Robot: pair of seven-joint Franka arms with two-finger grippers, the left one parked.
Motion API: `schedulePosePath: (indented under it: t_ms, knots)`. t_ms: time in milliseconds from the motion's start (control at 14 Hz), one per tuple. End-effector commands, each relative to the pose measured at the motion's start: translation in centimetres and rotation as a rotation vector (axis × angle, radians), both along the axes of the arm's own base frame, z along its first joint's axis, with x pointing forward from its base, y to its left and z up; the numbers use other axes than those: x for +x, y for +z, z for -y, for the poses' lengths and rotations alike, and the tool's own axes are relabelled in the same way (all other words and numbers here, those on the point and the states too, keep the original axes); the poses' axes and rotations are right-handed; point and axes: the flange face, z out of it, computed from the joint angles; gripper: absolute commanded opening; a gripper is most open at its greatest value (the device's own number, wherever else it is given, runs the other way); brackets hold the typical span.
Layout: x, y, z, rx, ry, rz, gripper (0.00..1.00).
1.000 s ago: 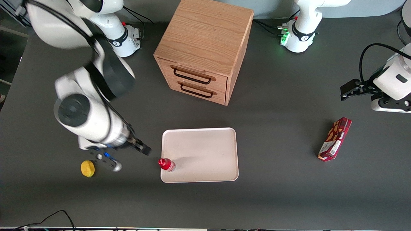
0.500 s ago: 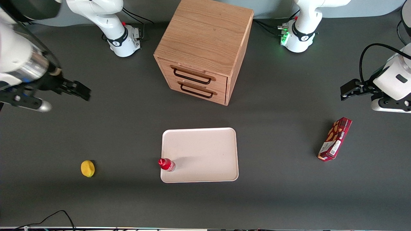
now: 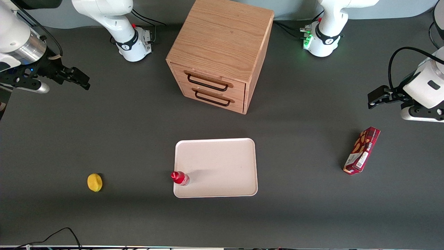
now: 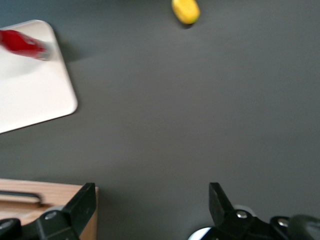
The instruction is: Place coke bottle on tray
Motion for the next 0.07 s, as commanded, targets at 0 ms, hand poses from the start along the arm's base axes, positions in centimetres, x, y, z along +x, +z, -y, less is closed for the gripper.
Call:
schedulePosePath:
  t_ms: [0]
  knots:
    - [0.31, 2.2, 0.1, 0.067, -0.043, 0.002, 1.0]
